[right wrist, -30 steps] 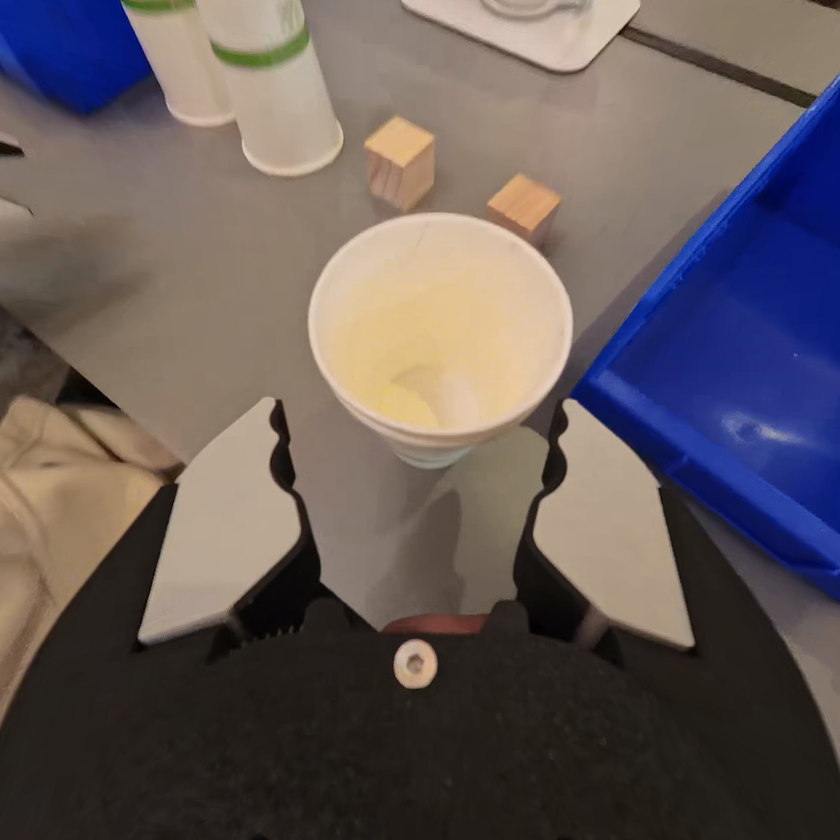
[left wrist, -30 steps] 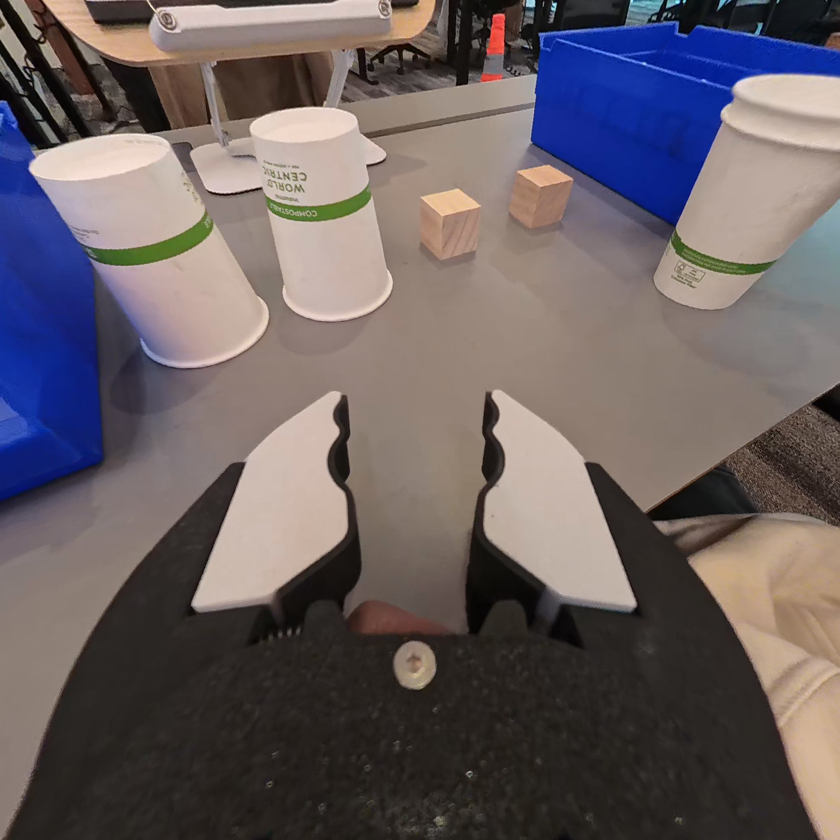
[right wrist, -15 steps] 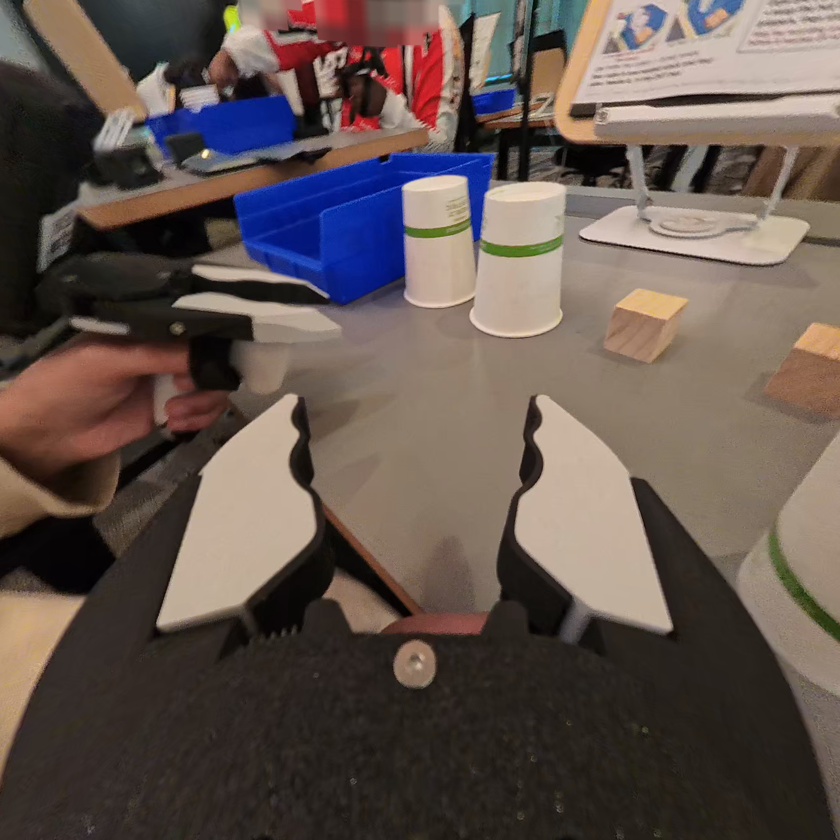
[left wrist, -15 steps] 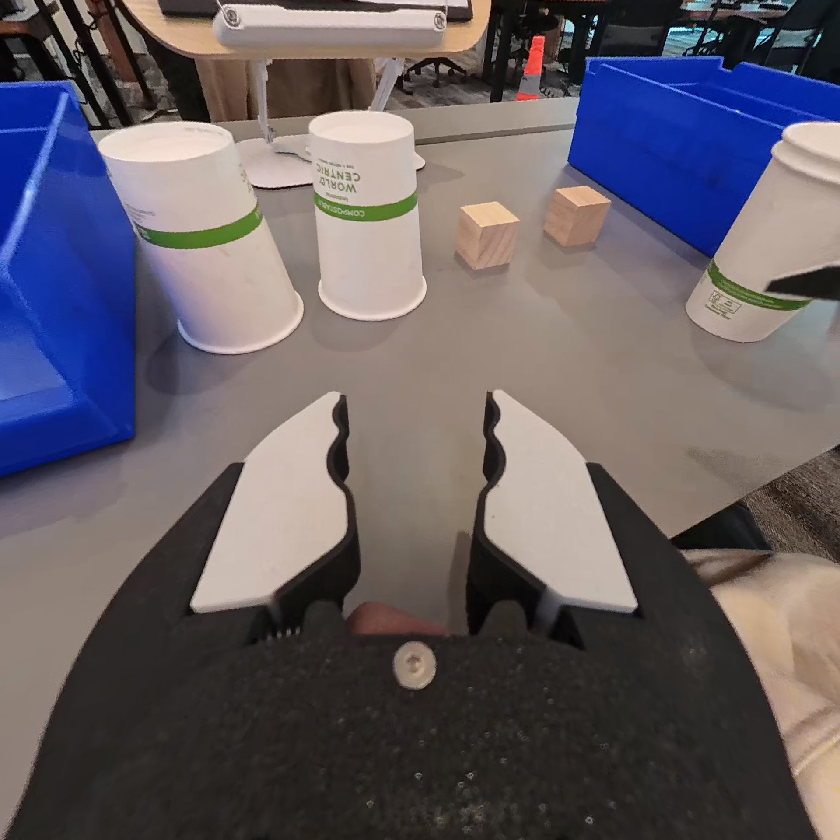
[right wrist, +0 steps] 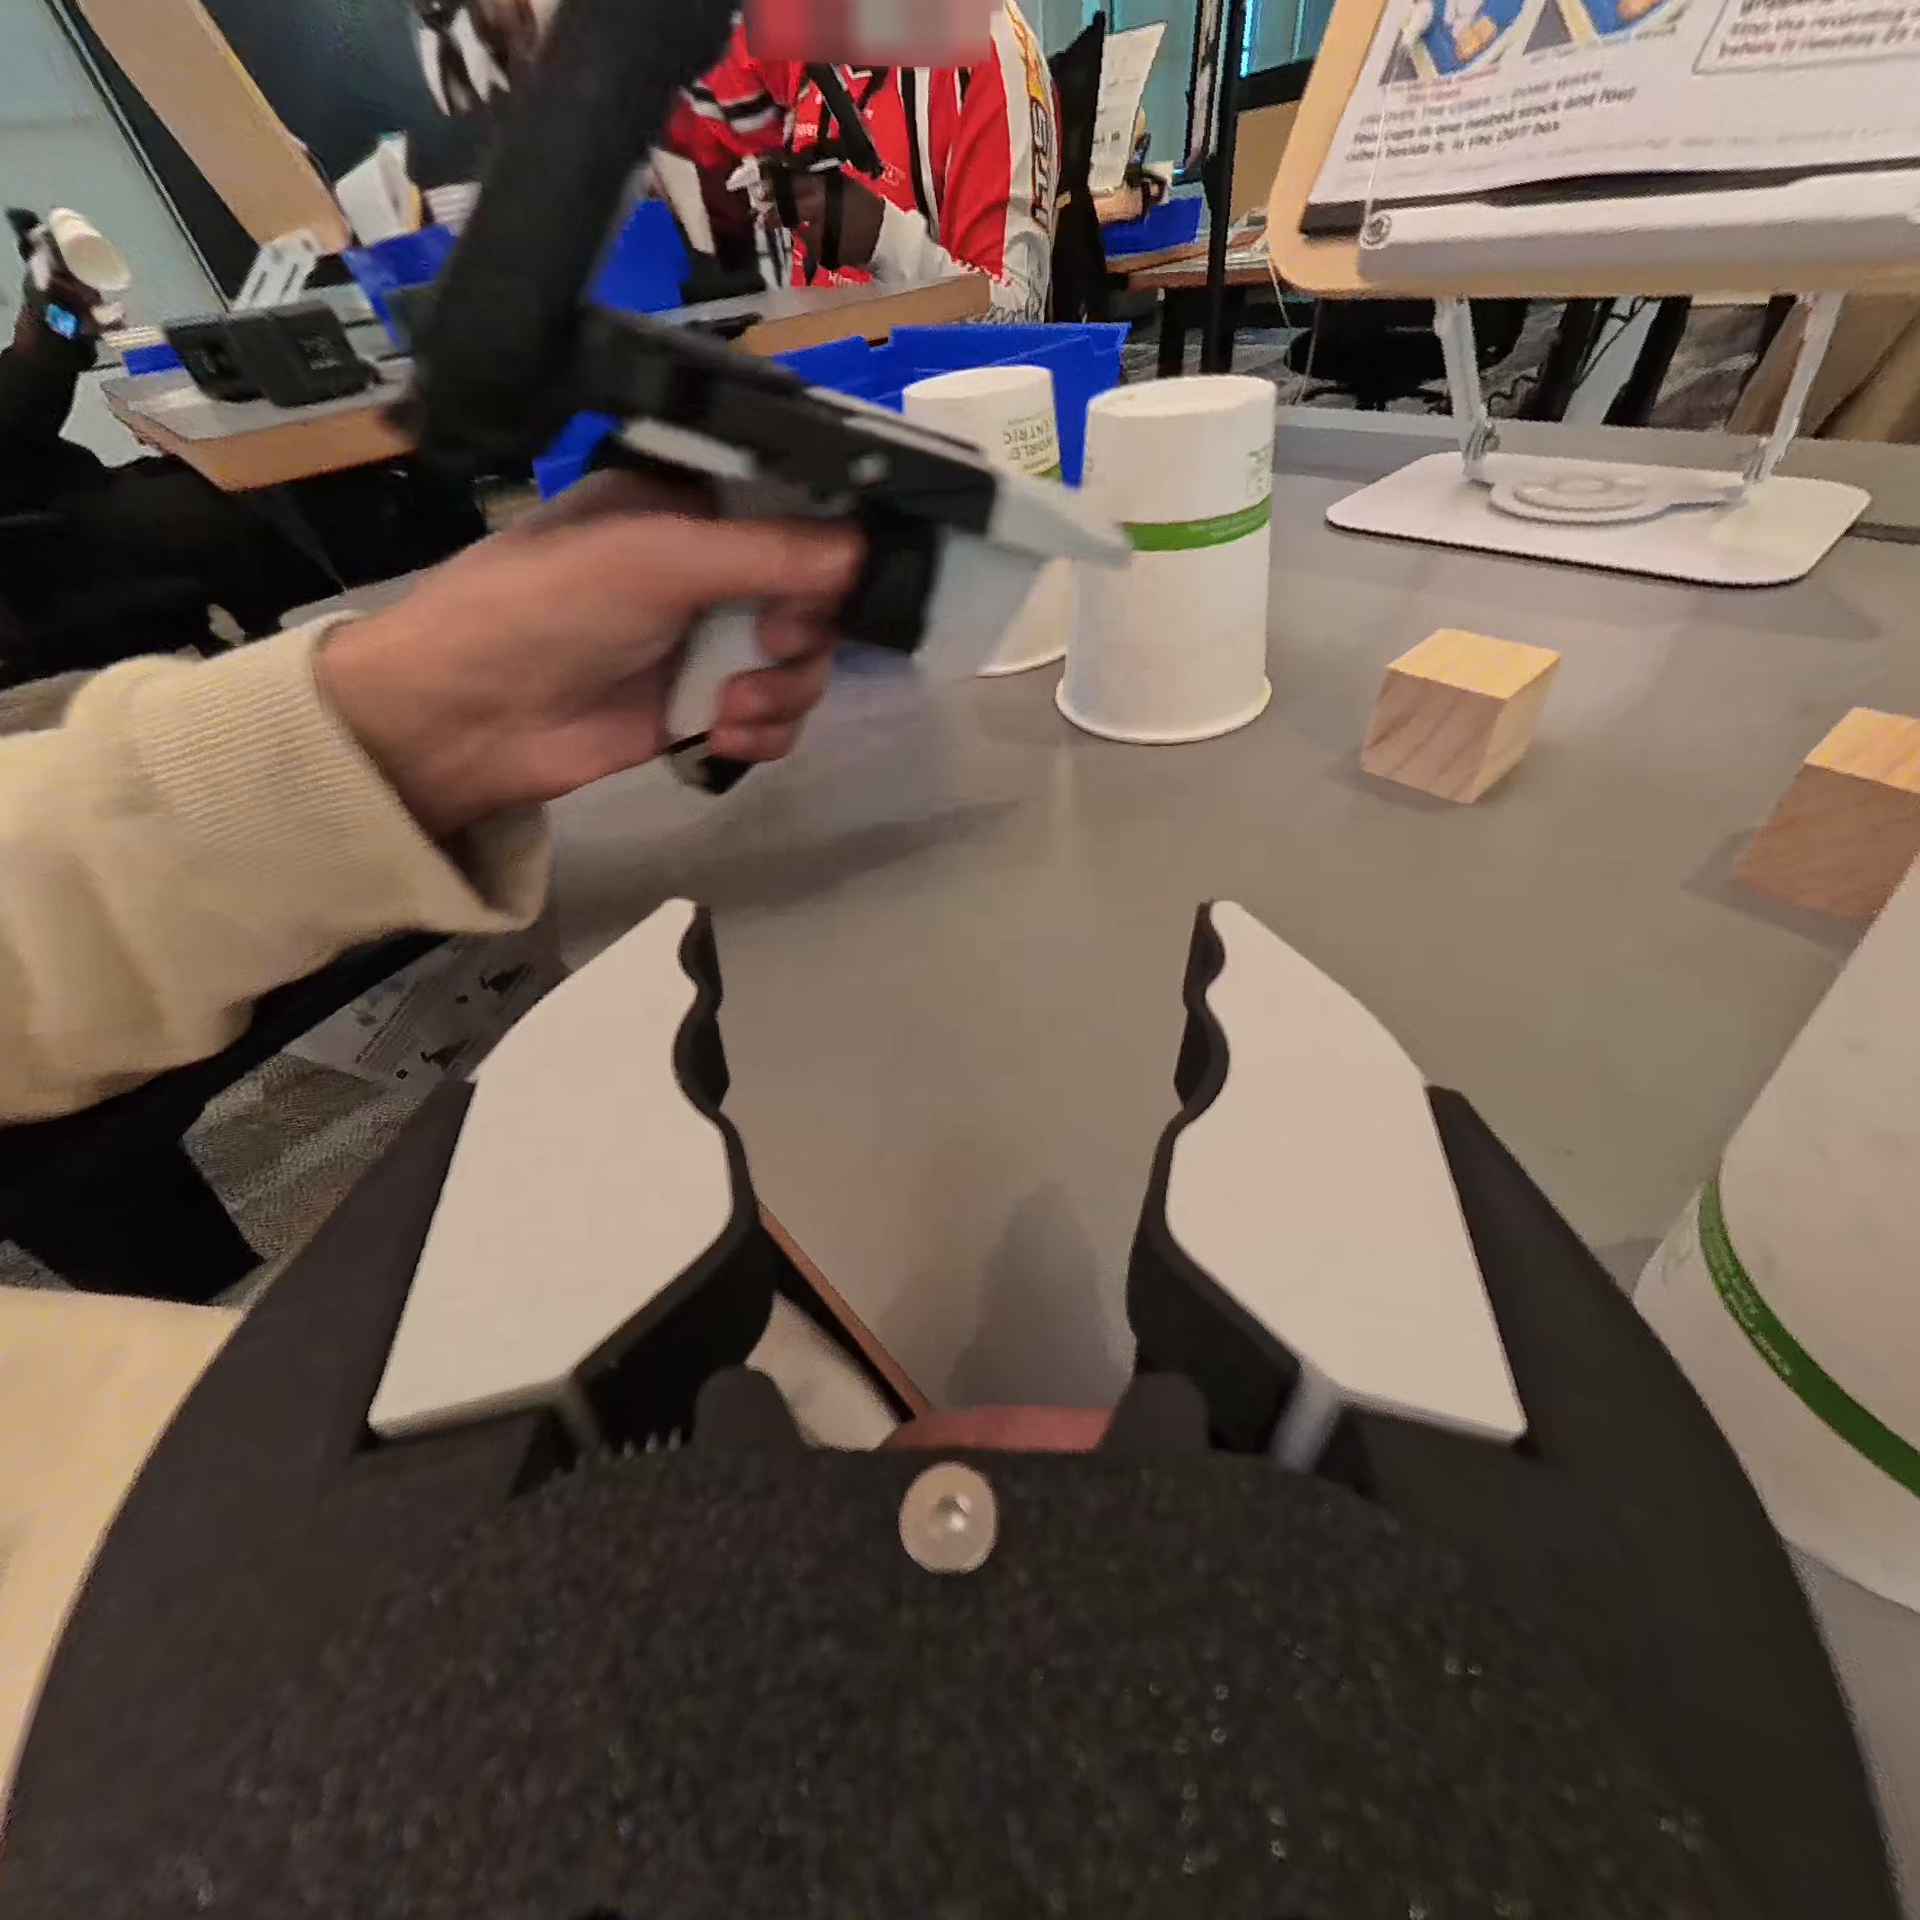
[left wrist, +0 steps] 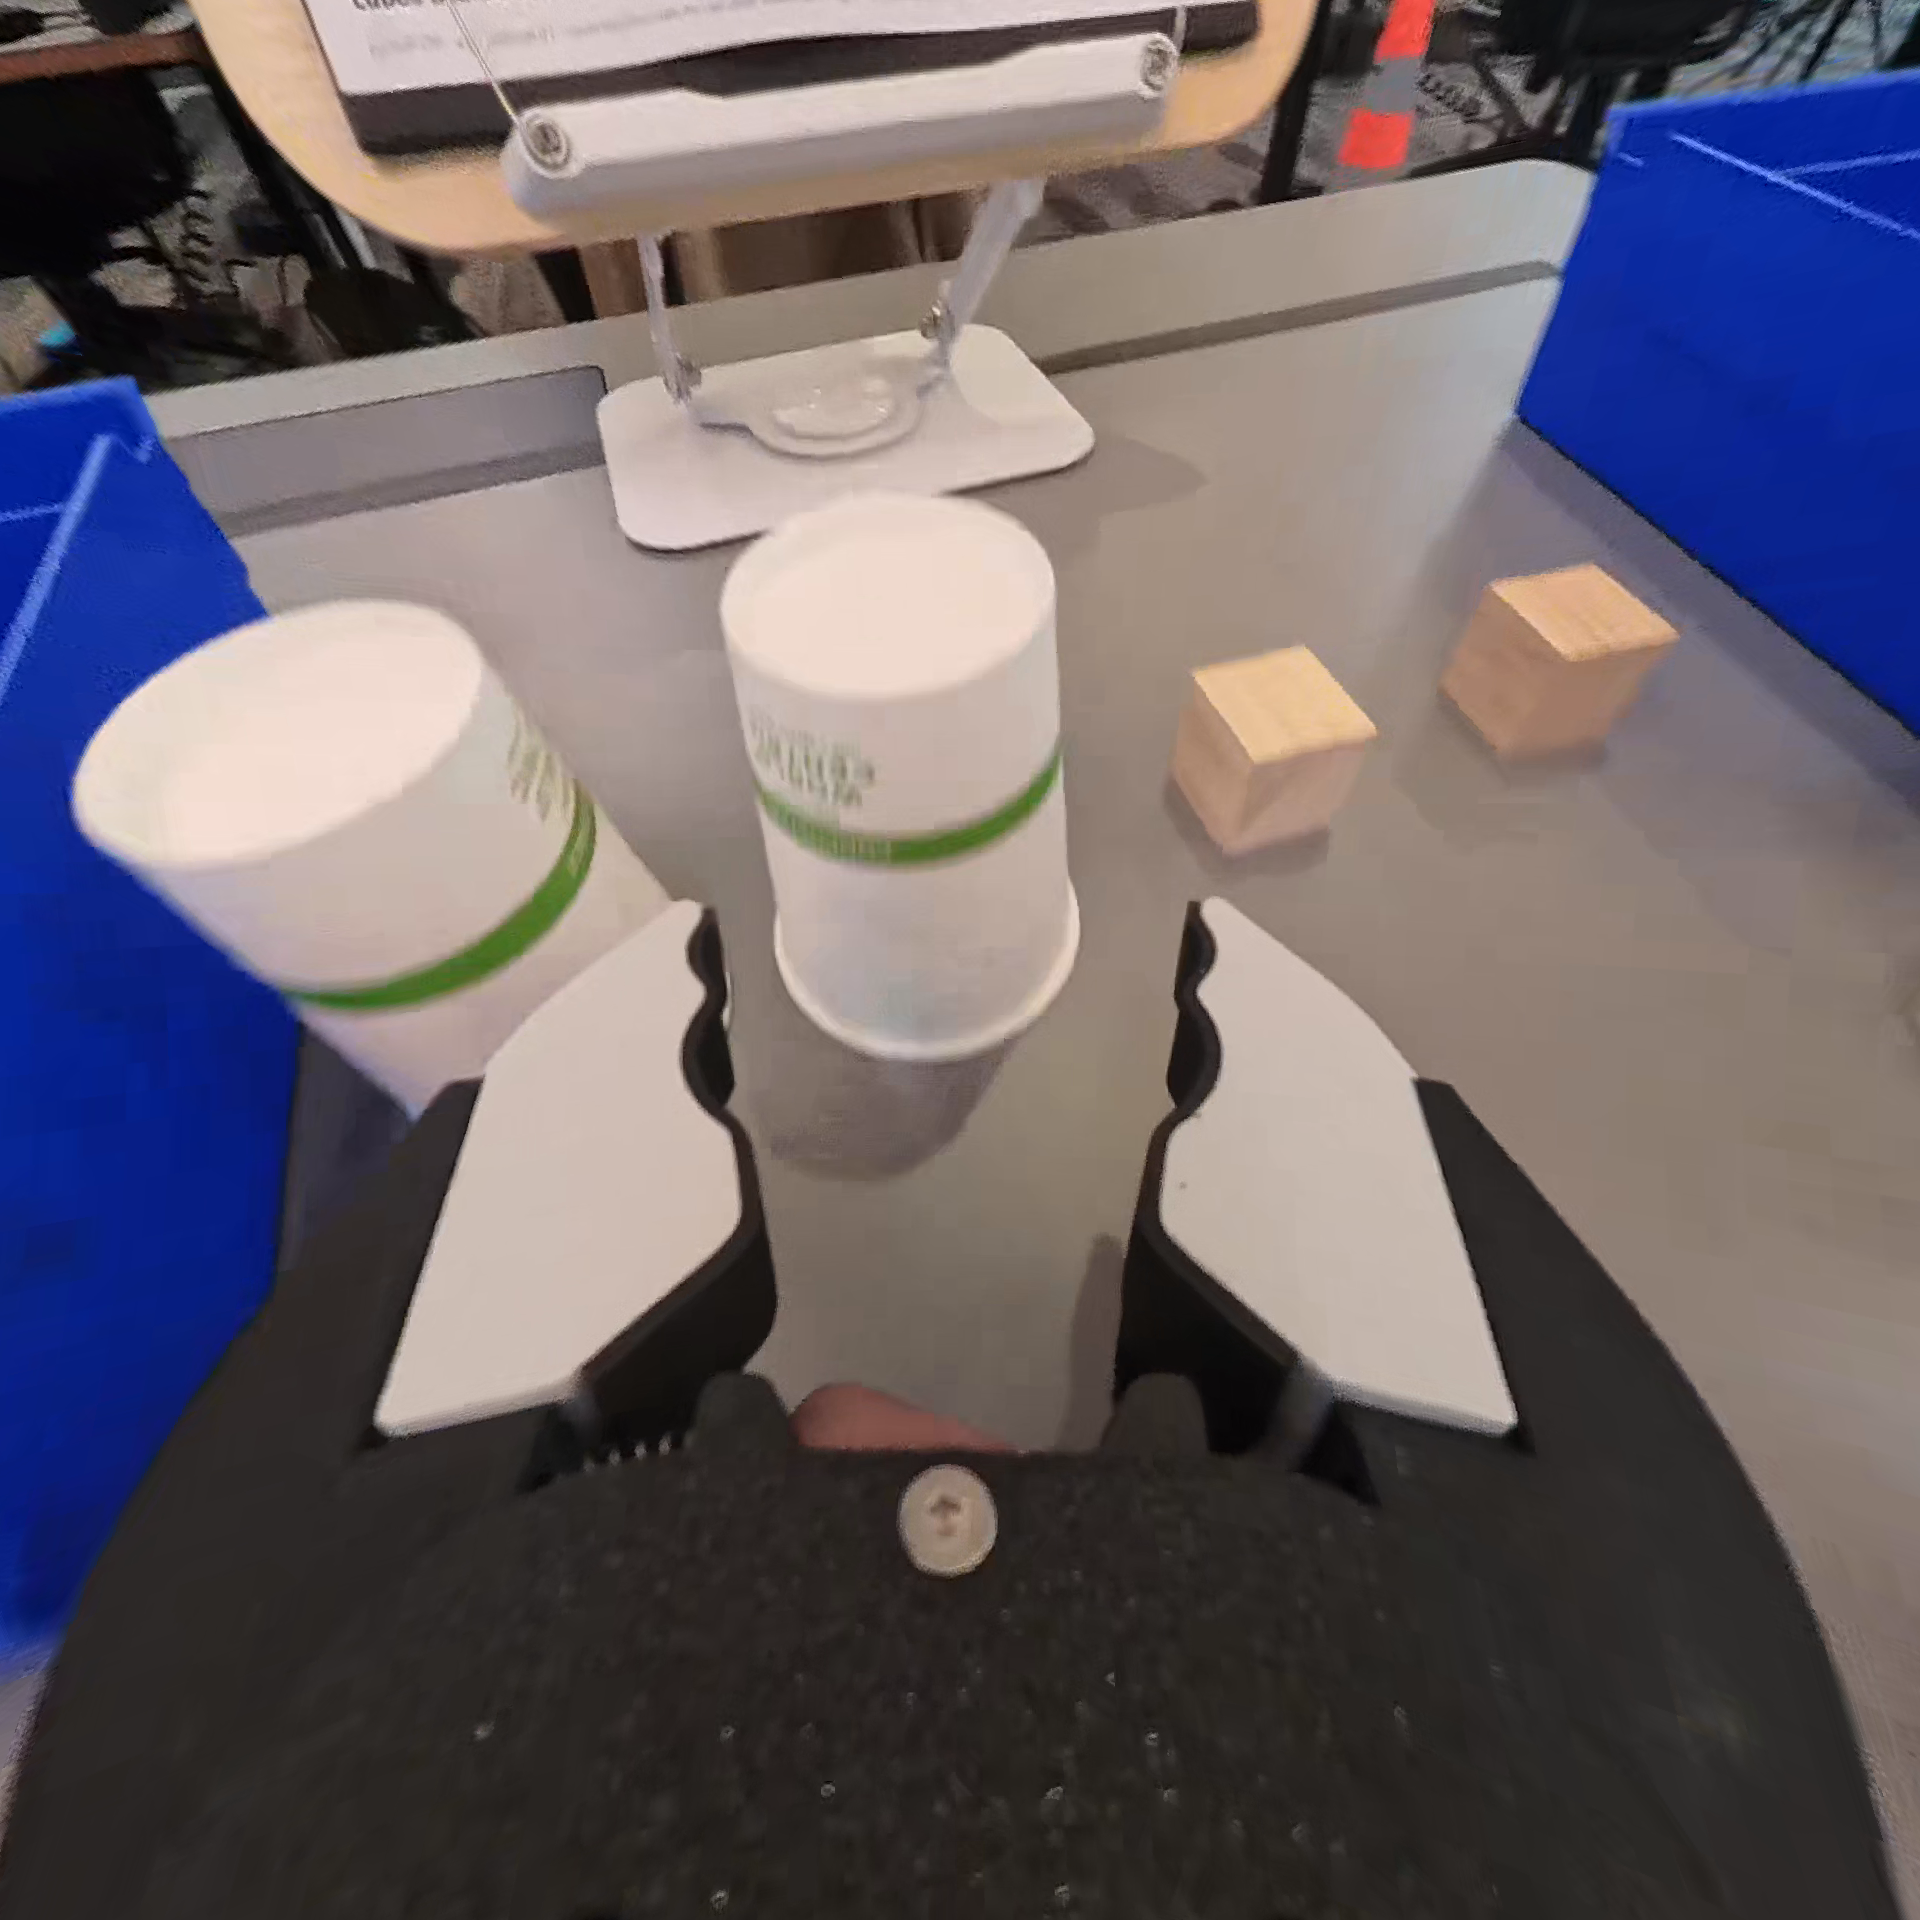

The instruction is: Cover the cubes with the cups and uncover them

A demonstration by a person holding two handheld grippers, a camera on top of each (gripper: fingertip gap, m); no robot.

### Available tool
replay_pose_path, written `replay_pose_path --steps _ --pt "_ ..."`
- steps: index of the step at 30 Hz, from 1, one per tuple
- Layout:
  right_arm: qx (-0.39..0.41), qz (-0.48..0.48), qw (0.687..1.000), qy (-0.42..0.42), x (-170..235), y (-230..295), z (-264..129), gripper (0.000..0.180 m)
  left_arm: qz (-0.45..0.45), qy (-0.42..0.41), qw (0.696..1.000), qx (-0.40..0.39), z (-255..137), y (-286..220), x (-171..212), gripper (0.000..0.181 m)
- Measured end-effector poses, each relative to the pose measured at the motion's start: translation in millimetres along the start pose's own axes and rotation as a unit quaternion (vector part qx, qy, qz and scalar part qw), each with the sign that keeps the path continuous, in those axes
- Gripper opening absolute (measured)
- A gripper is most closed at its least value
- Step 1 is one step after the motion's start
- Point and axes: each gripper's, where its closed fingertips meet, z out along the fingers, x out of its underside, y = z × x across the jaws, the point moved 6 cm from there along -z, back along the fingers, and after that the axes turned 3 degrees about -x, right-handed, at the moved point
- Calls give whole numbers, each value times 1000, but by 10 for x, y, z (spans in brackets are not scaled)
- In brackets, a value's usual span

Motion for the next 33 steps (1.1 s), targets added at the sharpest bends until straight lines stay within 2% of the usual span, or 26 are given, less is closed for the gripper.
replay_pose_path --steps 5,12,15,19,23,25,27,29,33 --pt "-26 23 999 14 70 17 28 85 -29 -4 998 -62 426 2 -191 86" --pt "-39 66 997 13 71 -40 8 83 -52 5 995 -90 681 24 -270 78" --pt "-35 61 997 15 77 -57 9 83 -41 7 997 -68 596 46 -294 77" --pt "-37 59 997 12 70 -70 10 83 -17 -75 997 -13 143 178 -527 77" --pt "-40 64 997 -11 -17 -96 -9 83 -55 -159 982 92 -430 493 -843 77" --pt "-66 83 993 -54 -165 -57 -40 75 -115 -200 953 197 -726 638 -988 77" --pt "-119 115 981 -104 -353 36 -69 56 -161 -220 910 311 -973 697 -1075 77" --pt "-185 164 957 -151 -570 145 -79 49 -175 -240 871 390 -1154 654 -1089 77" --pt "-297 284 888 -207 -972 279 3 56 -181 -266 817 478 -1318 371 -982 77"
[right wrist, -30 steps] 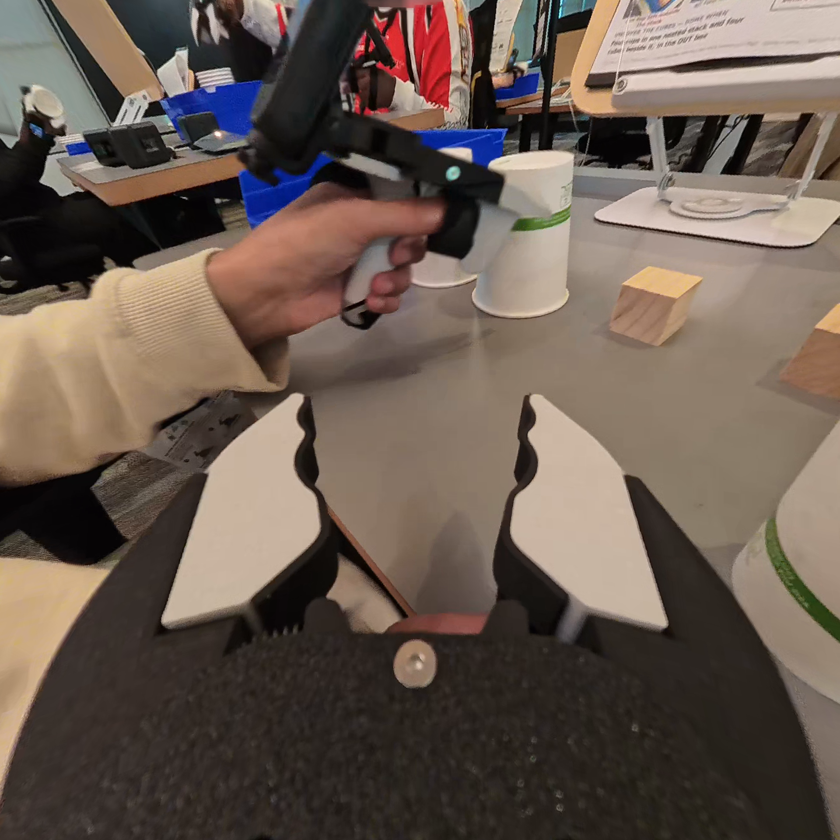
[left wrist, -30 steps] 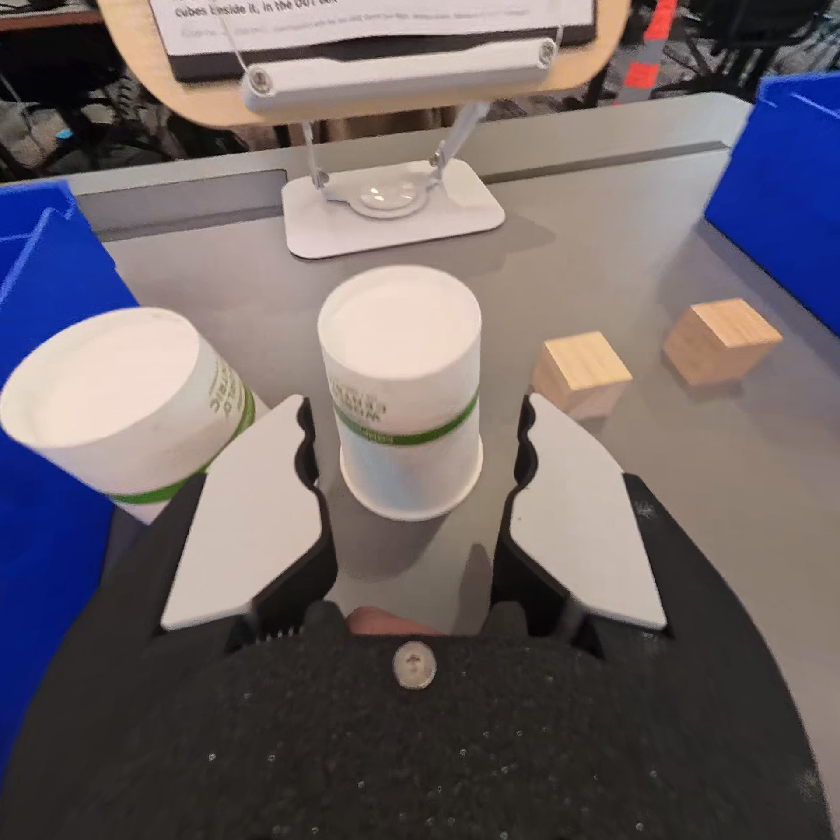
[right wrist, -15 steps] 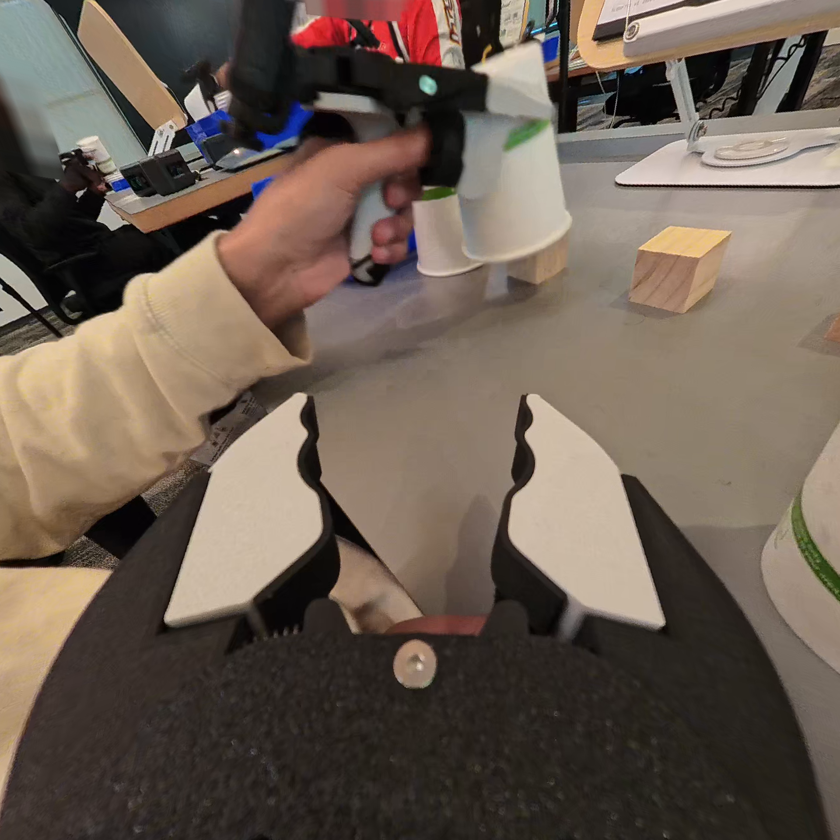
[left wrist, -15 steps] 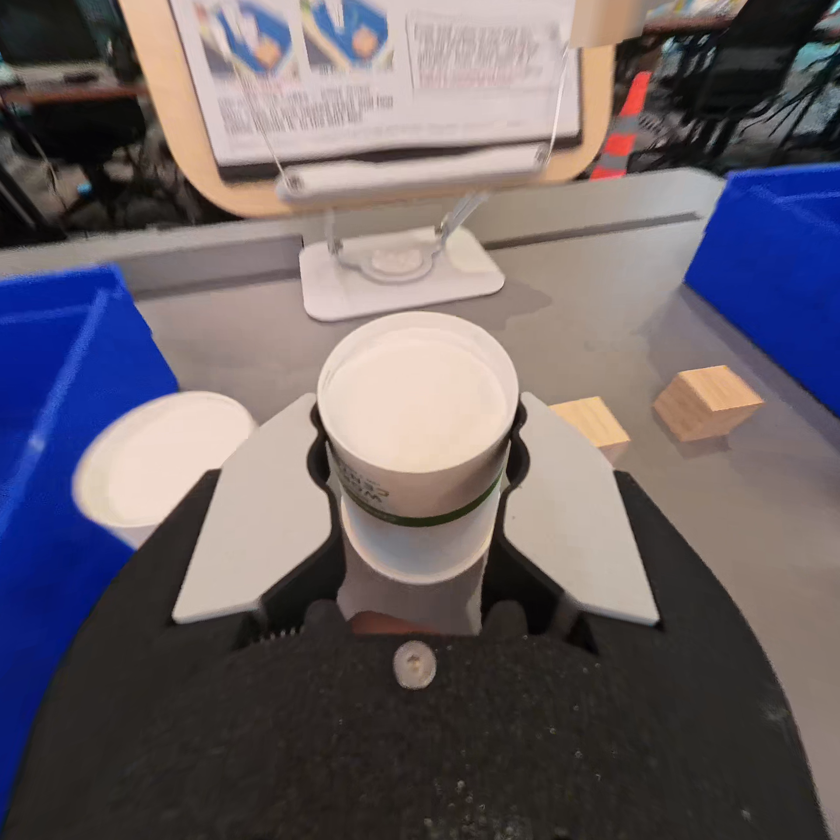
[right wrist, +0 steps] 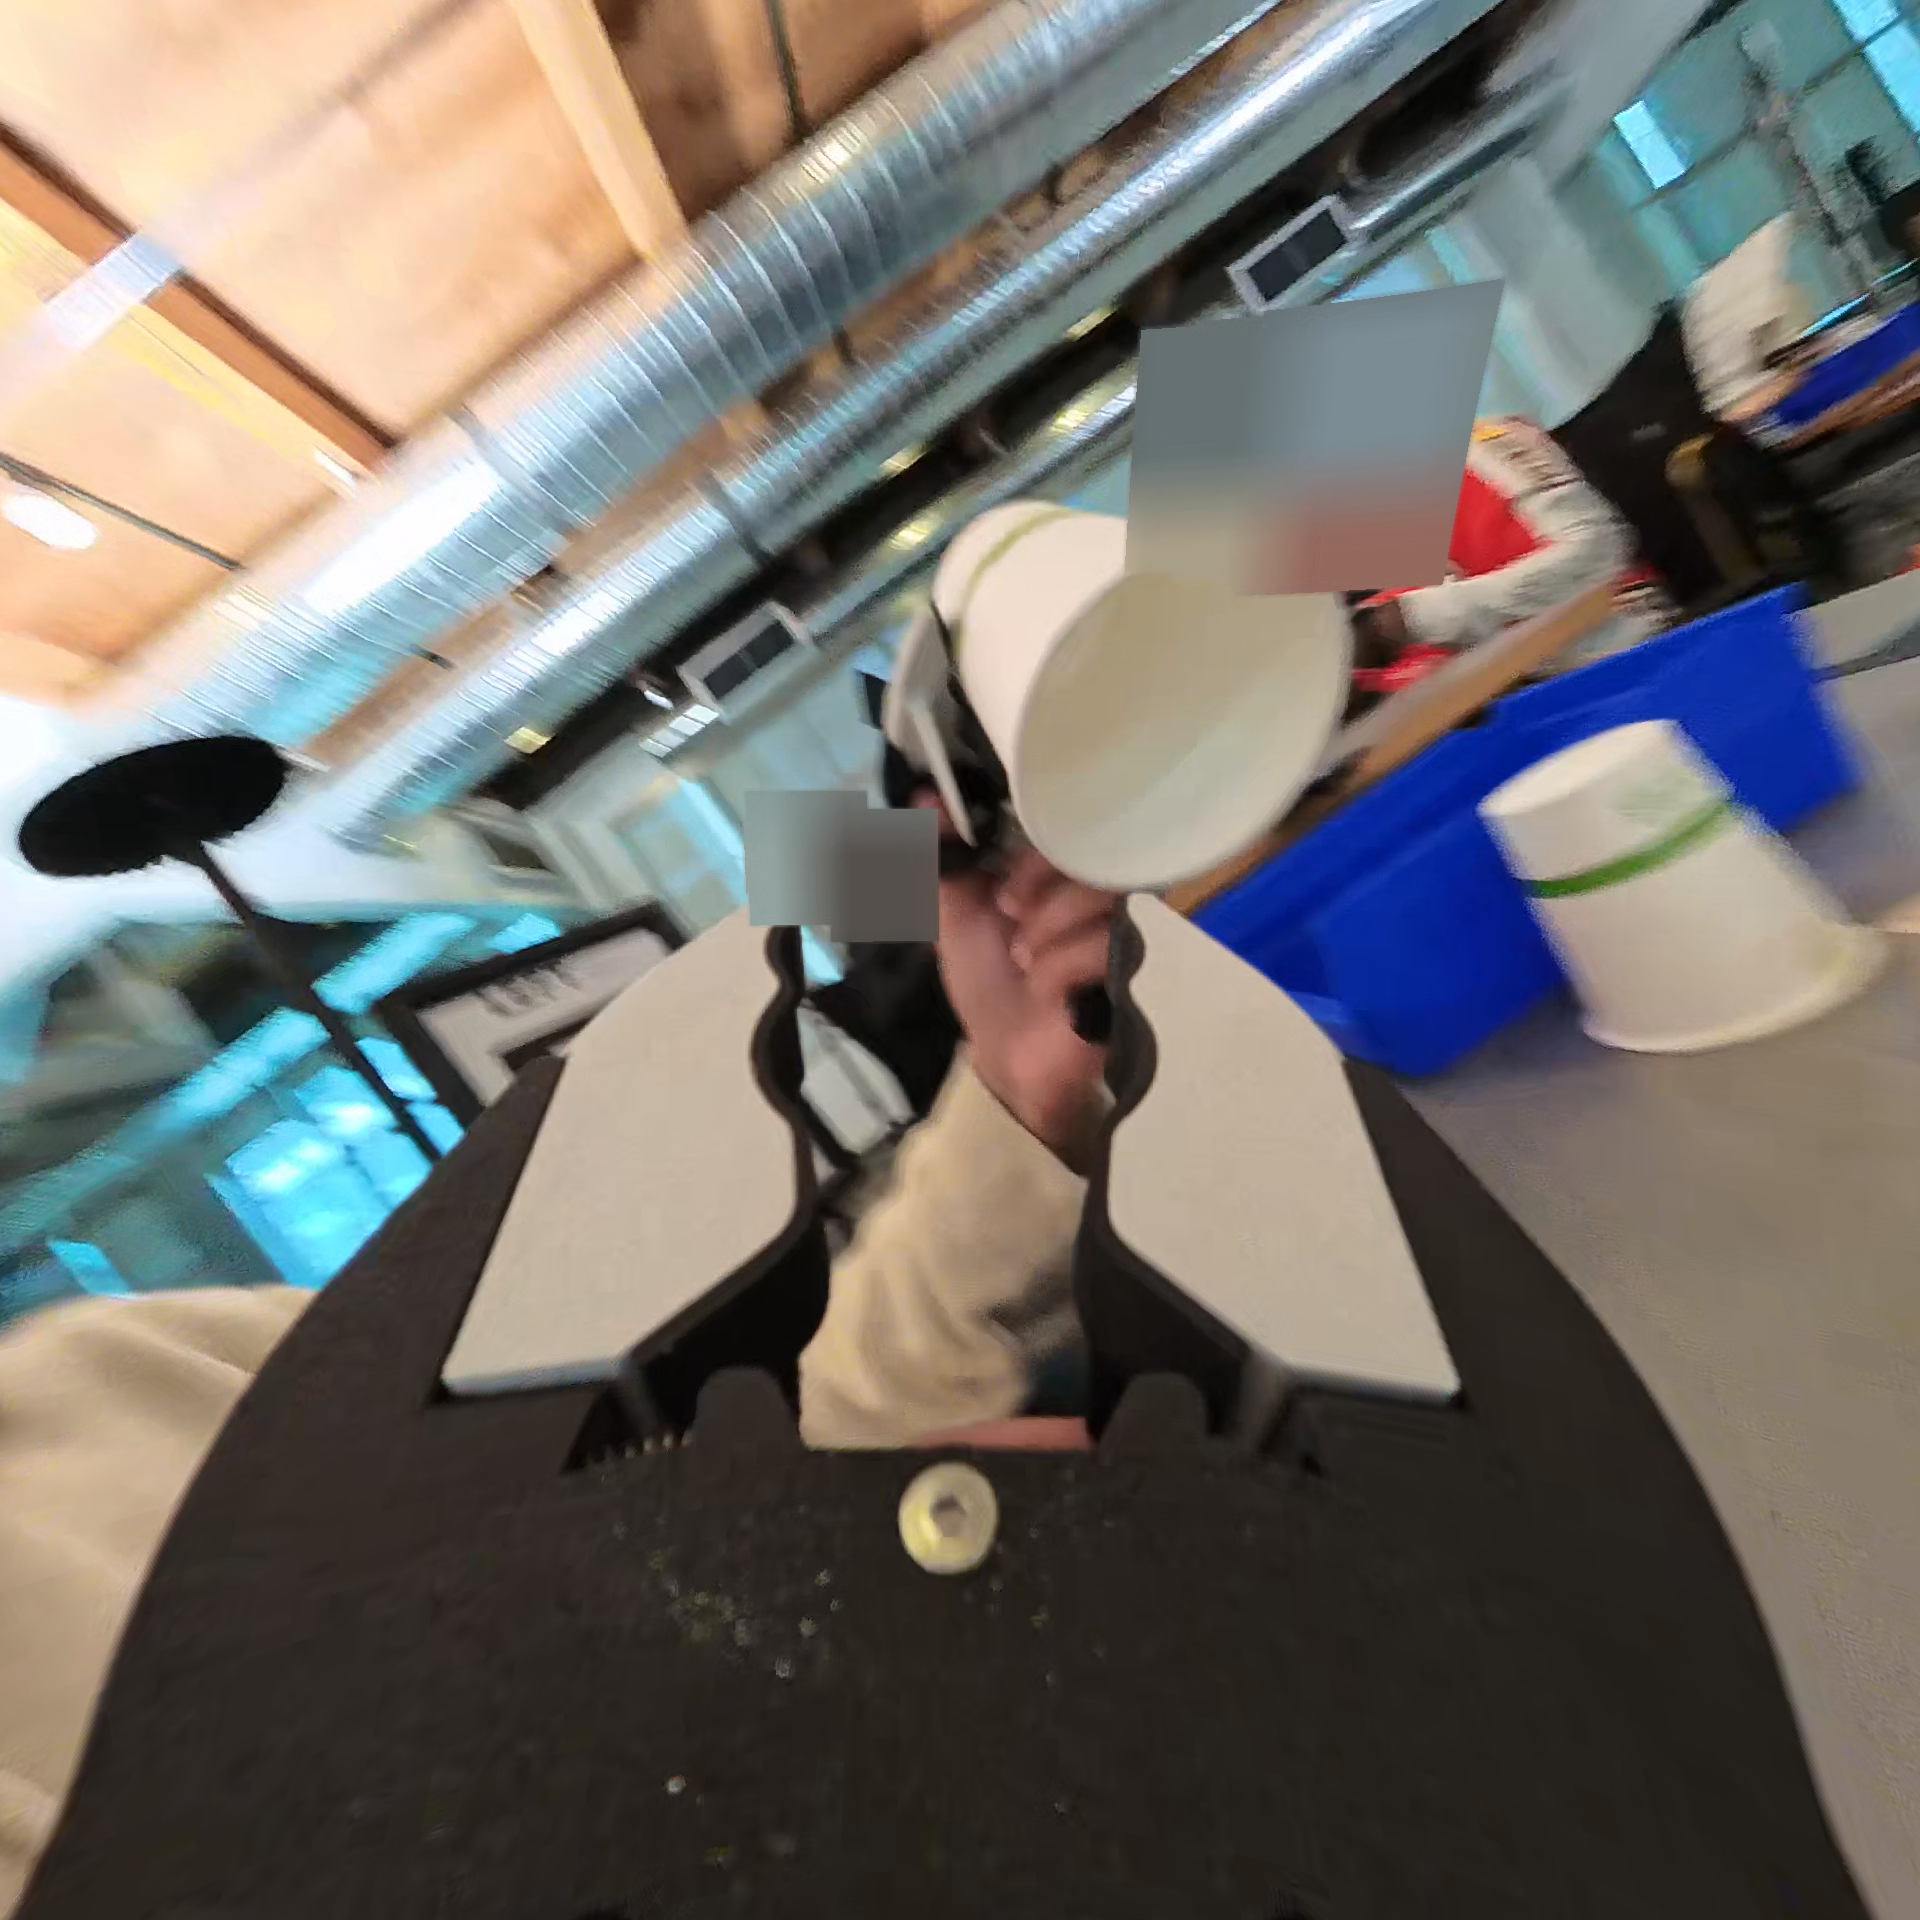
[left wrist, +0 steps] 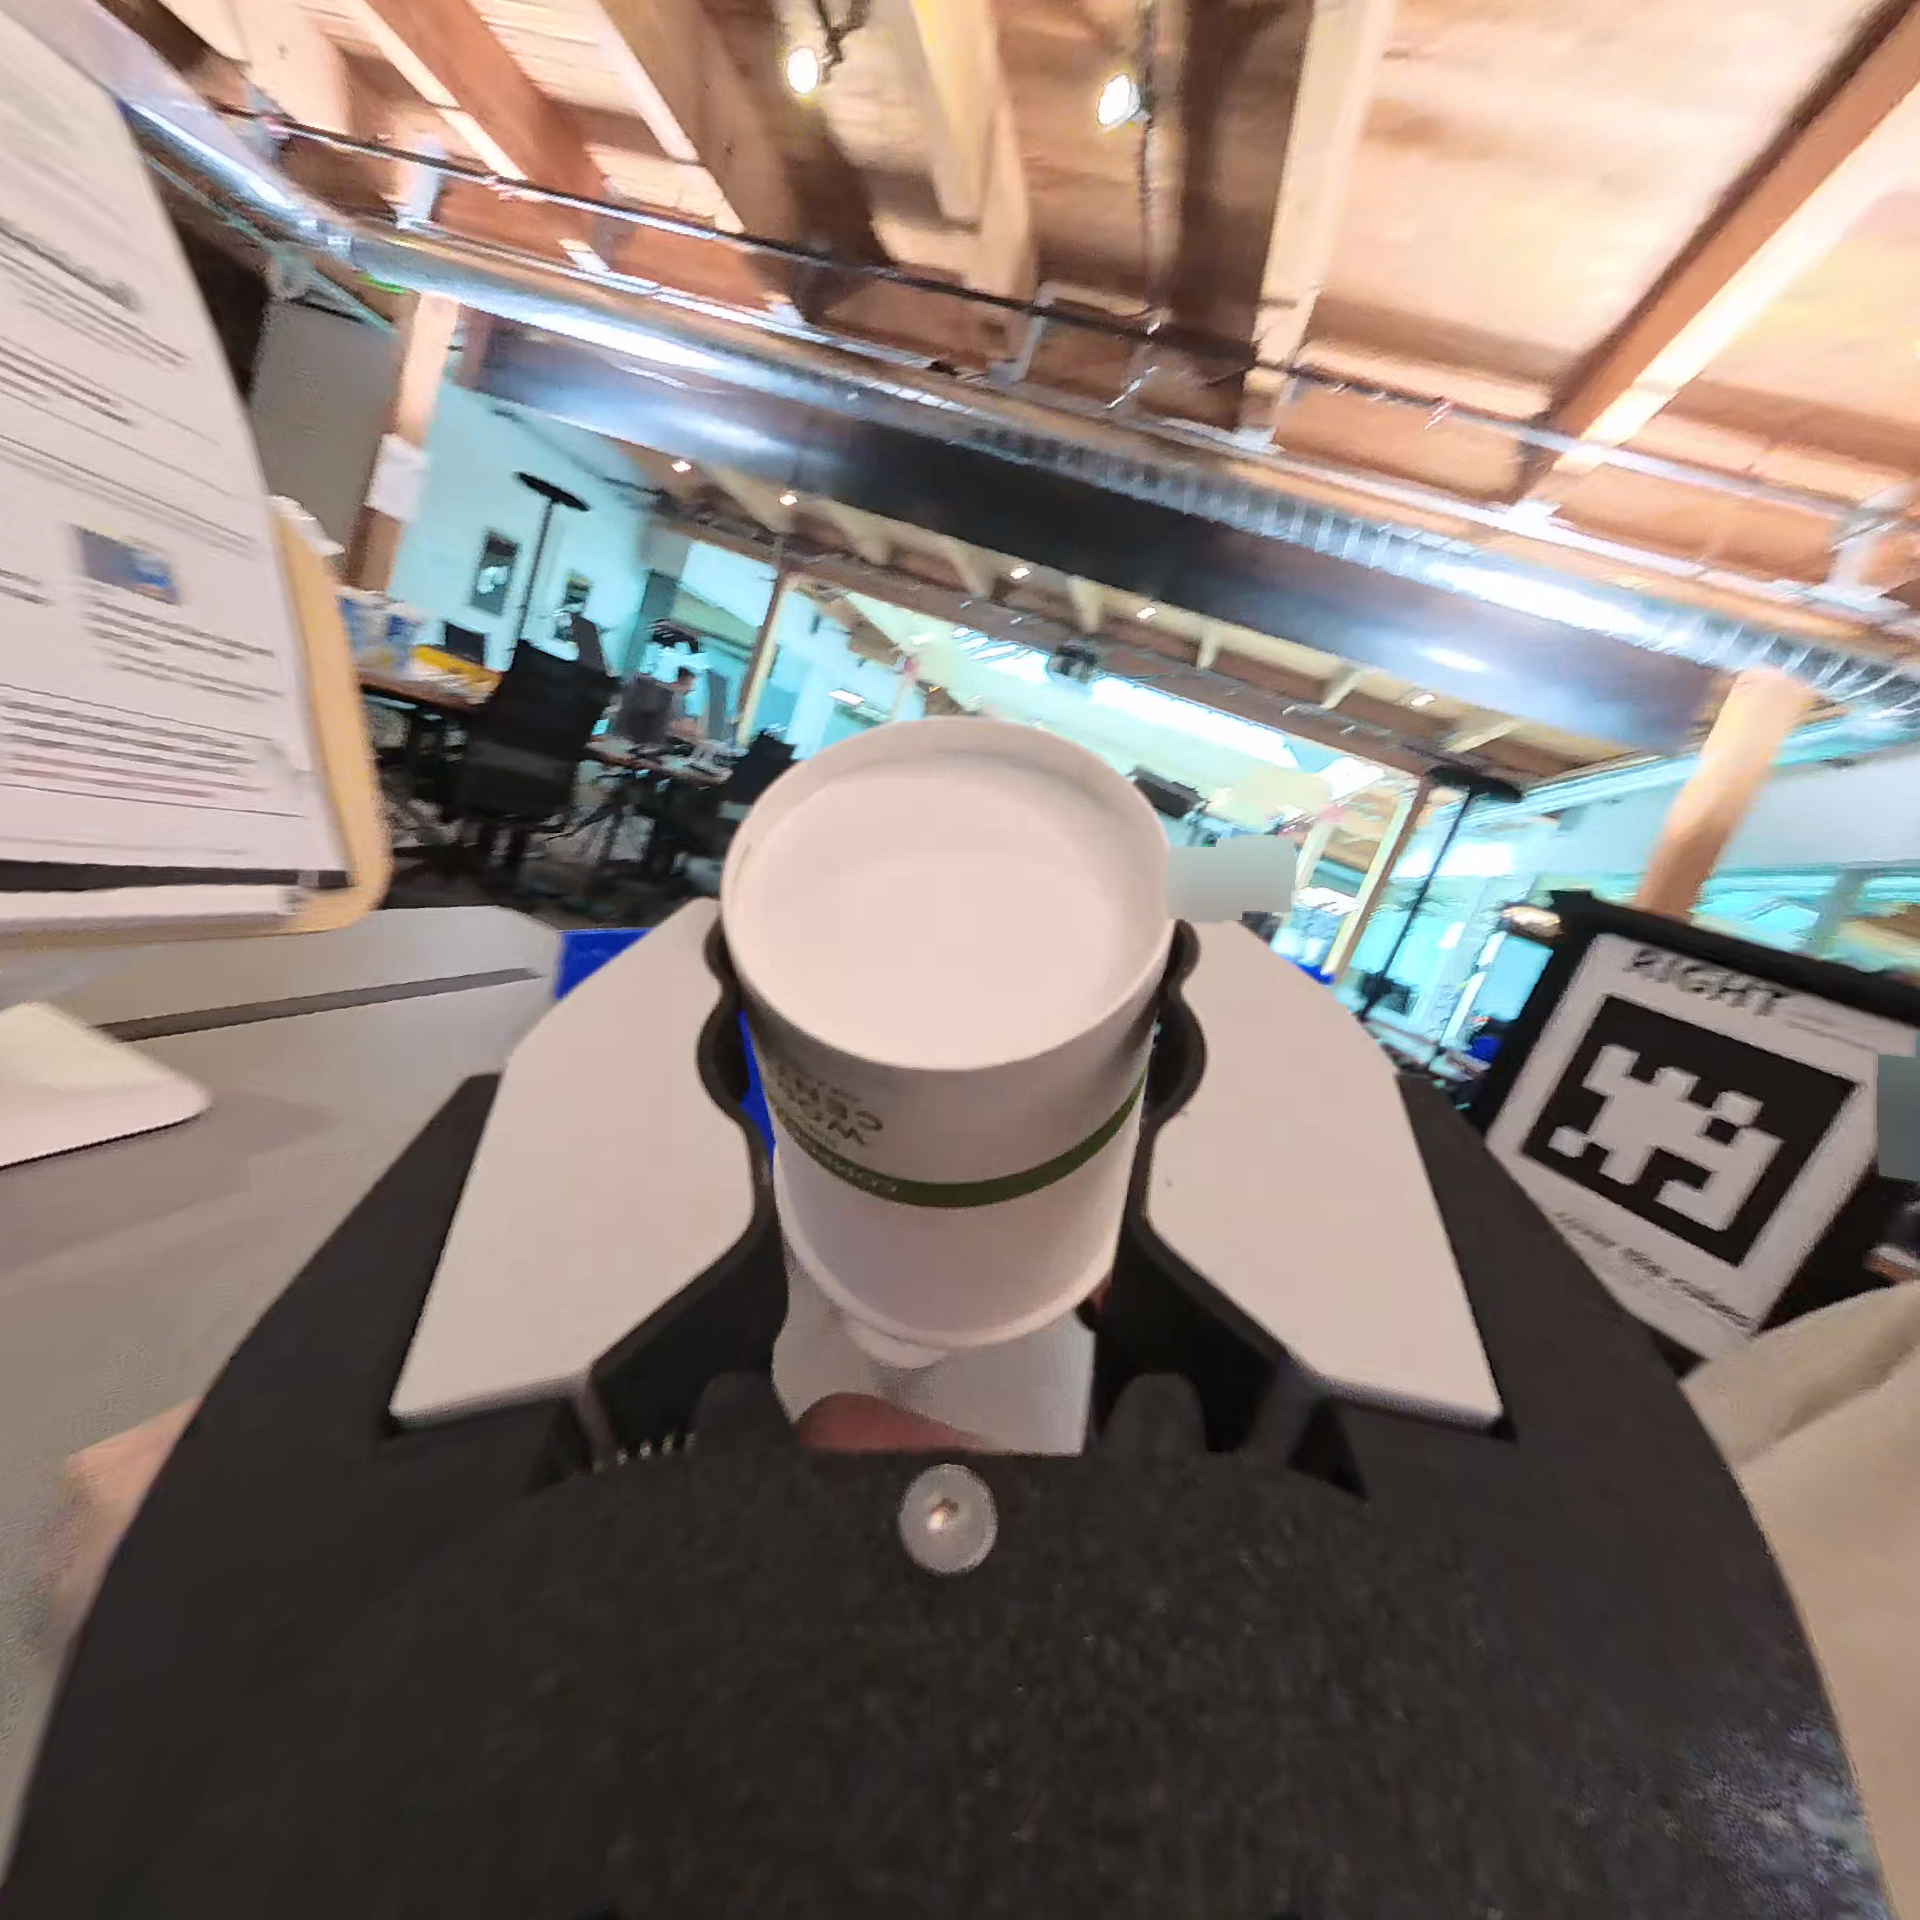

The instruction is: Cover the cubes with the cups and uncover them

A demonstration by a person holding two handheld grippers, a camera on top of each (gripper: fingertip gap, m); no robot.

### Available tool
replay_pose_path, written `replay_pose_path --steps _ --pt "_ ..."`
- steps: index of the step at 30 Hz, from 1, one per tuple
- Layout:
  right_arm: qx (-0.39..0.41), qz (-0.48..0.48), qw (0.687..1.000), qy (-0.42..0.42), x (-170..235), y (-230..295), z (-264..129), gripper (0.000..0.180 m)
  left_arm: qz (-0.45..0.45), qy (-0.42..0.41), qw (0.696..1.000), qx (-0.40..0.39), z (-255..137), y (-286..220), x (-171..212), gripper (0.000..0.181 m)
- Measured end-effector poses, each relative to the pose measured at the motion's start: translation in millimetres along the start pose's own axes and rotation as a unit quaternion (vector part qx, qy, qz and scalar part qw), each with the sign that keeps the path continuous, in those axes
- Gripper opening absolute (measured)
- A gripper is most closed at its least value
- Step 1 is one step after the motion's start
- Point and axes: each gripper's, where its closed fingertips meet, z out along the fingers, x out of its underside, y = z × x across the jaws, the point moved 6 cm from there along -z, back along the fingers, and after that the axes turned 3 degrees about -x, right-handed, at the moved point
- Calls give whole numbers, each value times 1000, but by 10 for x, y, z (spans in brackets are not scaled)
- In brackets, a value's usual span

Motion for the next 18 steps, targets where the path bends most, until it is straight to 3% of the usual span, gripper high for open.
replay_pose_path --steps 3,9,12,14,18 --pt "-54 94 994 -24 -28 25 217 58 -33 -1 999 39 124 -105 234 77" --pt "-74 147 984 -69 -20 -43 356 54 -47 23 997 54 290 -139 522 77" --pt "-72 162 981 -74 -13 -111 320 30 -35 30 998 46 314 -152 572 77" --pt "-66 160 983 -67 10 -160 278 4 -38 36 997 55 317 -180 600 77" --pt "-75 160 982 -61 10 -168 246 1 -47 38 997 50 326 -184 643 77"
